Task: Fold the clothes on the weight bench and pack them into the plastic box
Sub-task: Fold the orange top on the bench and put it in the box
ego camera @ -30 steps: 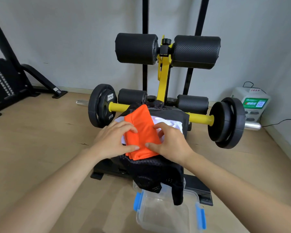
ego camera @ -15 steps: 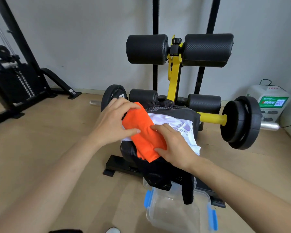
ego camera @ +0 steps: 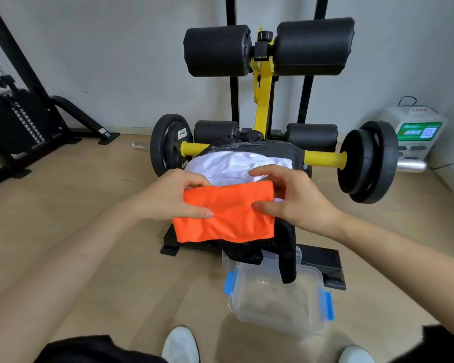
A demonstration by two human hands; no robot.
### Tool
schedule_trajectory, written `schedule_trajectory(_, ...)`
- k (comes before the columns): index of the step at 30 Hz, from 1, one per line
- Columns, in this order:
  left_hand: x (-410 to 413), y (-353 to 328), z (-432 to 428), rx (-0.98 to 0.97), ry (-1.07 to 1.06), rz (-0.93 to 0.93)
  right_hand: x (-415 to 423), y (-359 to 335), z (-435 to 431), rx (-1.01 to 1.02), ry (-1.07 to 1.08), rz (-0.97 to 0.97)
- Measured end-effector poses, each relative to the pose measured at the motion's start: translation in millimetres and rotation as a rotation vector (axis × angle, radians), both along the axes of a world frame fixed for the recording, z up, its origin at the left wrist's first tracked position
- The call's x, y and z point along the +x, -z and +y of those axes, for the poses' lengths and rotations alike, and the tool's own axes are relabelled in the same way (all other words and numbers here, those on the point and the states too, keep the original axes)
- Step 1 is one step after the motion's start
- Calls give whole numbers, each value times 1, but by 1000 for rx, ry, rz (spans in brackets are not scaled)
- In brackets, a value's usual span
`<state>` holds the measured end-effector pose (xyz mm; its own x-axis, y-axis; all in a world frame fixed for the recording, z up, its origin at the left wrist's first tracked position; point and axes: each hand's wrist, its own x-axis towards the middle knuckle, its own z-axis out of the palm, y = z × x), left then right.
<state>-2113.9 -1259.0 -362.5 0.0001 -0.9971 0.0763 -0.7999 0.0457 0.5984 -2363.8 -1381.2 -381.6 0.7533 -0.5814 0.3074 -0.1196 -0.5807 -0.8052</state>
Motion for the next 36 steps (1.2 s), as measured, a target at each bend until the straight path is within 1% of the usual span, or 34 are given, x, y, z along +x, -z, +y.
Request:
schedule_trajectory(2, -8, 5, 12, 61, 47, 85, -17, 3, 9, 15, -4, 22)
schedule_trajectory(4, -17, 14, 22, 96, 69, 154, -34, 13, 20, 90, -2, 21)
schedule_trajectory(8, -41, 38, 38, 104, 21, 304, -73, 50, 42, 230, 52, 39)
schedule_trajectory(11, -65, 70, 44, 186, -56, 453, -95, 89, 57, 329, 152, 64)
schedule_trajectory(13, -81, 101, 46, 255, -114, 495, -105, 117, 62, 412, 278, 92)
schedule_trajectory(18, -105, 190, 36, 370, -274, 543, -117, 184, 52, 606, 483, 268)
schedule_trajectory(22, -120, 247, 20, 372, -360, 536, -114, 242, 42, 717, 524, 388)
schedule_trajectory(27, -125, 319, 15, 412, -438, 600, -120, 288, 40, 823, 486, 420)
schedule_trajectory(30, -131, 349, 23, 405, -448, 628, -122, 308, 48, 871, 528, 407)
schedule_trajectory(35, -137, 373, 28, 389, -380, 469, -129, 330, 59, 908, 574, 486)
schedule_trajectory(36, -137, 373, 28, 410, -364, 440, -131, 331, 59, 918, 575, 511)
